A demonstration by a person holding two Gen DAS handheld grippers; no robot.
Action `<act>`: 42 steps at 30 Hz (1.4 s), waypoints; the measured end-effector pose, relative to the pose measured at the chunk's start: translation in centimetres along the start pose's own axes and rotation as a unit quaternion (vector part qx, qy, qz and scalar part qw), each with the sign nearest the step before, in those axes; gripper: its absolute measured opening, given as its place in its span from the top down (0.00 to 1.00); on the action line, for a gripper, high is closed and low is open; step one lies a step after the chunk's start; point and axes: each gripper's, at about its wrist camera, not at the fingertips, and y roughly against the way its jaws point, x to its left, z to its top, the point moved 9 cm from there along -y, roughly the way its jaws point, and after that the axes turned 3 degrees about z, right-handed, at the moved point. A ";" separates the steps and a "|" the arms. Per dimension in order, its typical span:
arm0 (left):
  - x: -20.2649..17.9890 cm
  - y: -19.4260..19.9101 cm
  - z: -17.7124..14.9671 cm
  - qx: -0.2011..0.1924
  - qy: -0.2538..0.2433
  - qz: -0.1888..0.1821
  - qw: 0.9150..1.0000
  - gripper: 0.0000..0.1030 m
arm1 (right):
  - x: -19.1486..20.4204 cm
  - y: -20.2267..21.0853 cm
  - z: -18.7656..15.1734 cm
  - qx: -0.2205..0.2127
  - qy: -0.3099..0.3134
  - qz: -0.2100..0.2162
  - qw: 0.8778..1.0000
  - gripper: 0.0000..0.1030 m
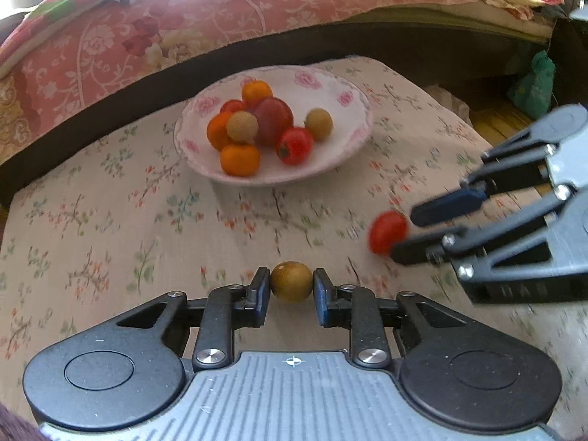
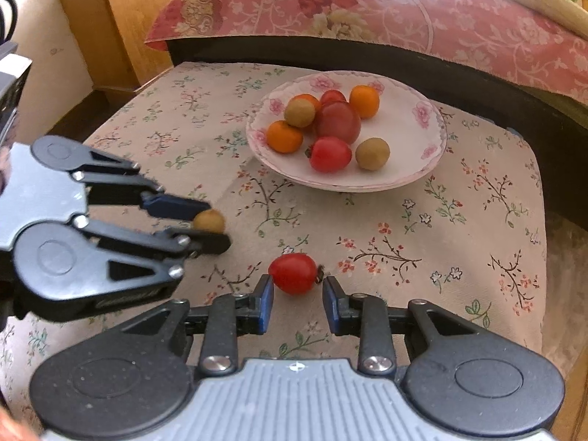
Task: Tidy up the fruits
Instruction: 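Grasp the red cherry tomato with the right tool while the left tool grasps the brown kiwi, then carry the cherry tomato and kiwi over the white plate with both tools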
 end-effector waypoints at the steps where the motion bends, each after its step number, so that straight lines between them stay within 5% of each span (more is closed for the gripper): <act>1: -0.2 0.4 -0.5 0.002 0.001 -0.001 1.000 0.68 | 0.2 0.2 -0.2 0.000 0.003 0.001 1.000 0.68; 9: -0.6 2.8 -3.5 0.012 0.020 0.004 1.000 0.68 | 1.3 0.4 -1.3 0.003 0.022 0.000 1.000 0.68; 18: -0.7 2.4 -3.3 0.005 0.026 -0.005 1.000 0.67 | 0.1 -0.9 0.7 -0.017 -0.016 -0.007 1.000 0.53; 32: -1.5 1.4 -3.5 0.005 0.003 -0.010 1.000 0.64 | 0.0 -3.7 3.2 -0.035 -0.016 -0.010 0.999 0.53; 42: -1.4 1.7 -3.7 0.004 0.005 -0.009 1.000 0.65 | 0.6 -2.8 2.0 -0.028 0.027 -0.039 0.998 0.62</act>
